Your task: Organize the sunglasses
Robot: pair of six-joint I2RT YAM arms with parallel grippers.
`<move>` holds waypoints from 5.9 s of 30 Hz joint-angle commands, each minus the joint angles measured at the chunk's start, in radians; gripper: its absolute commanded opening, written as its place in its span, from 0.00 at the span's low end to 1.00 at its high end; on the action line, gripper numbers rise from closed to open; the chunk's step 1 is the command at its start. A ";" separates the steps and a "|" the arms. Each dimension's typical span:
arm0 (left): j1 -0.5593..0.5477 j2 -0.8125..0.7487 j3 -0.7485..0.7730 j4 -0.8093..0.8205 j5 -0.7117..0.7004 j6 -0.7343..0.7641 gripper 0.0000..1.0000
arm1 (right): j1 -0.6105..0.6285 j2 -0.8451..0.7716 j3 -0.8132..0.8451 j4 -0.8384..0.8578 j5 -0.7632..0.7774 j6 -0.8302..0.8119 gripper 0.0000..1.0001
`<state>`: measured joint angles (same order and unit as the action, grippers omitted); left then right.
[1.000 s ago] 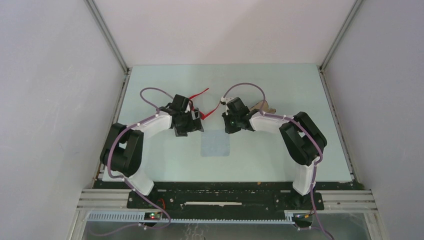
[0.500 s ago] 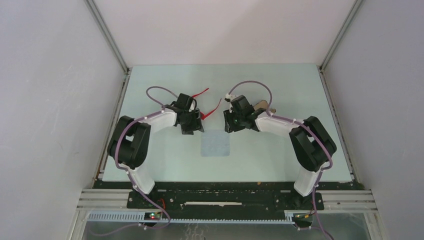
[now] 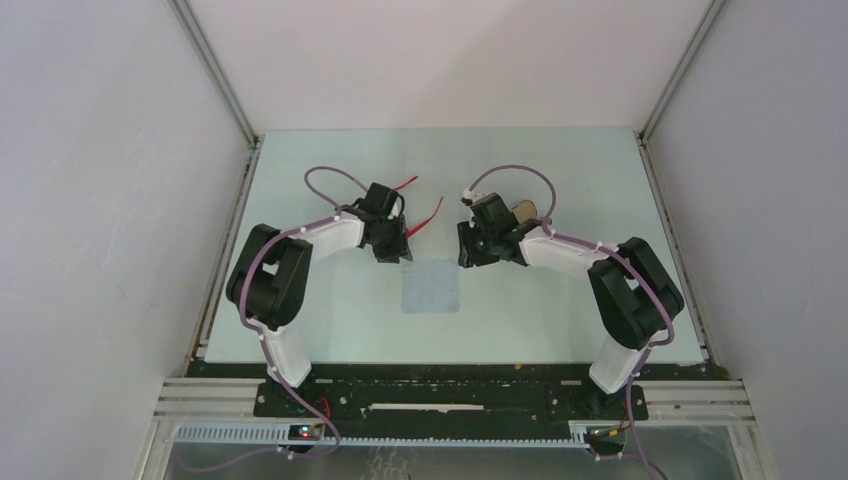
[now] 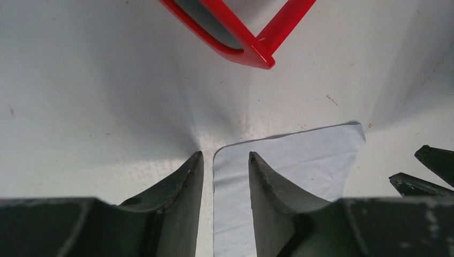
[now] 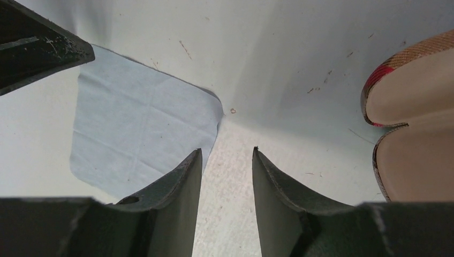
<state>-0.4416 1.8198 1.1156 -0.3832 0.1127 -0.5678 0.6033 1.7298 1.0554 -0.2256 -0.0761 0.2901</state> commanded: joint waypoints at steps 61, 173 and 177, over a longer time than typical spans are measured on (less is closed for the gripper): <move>-0.077 0.033 0.063 -0.044 -0.051 0.164 0.35 | -0.037 0.088 0.113 -0.019 -0.088 0.037 0.42; -0.145 -0.167 -0.155 0.022 -0.016 0.131 0.00 | 0.115 -0.061 -0.161 0.159 -0.024 0.071 0.00; -0.145 -0.169 -0.150 0.019 -0.020 0.130 0.00 | 0.125 -0.076 -0.165 0.163 -0.024 0.074 0.00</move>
<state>-0.5823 1.6917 0.9779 -0.3820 0.1001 -0.4274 0.7136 1.7107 0.8951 -0.0921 -0.1101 0.3481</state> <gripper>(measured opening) 0.004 0.006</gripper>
